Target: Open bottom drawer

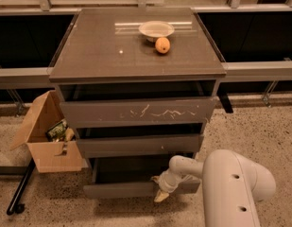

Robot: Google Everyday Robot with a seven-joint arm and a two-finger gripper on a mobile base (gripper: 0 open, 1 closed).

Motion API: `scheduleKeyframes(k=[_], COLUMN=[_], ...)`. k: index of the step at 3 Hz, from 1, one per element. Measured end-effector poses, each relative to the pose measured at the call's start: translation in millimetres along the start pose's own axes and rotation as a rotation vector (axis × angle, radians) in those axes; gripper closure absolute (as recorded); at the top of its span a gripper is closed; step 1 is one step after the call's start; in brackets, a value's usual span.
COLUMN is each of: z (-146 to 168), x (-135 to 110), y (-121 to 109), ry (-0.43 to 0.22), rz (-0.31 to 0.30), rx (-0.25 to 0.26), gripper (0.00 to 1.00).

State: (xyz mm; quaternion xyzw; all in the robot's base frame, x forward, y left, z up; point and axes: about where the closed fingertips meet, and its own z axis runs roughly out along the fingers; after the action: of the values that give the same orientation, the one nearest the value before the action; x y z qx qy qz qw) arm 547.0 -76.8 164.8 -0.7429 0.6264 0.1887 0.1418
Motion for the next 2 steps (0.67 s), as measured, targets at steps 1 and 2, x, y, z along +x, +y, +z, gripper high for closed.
scheduleKeyframes(k=[1,2], z=[-1.9,-5.1], x=[-0.8,-3.0], y=[-4.0,-4.9], ry=[0.0,-0.004], rz=[0.0,-0.007], rx=[0.0,0.009], gripper=[0.72,0.97])
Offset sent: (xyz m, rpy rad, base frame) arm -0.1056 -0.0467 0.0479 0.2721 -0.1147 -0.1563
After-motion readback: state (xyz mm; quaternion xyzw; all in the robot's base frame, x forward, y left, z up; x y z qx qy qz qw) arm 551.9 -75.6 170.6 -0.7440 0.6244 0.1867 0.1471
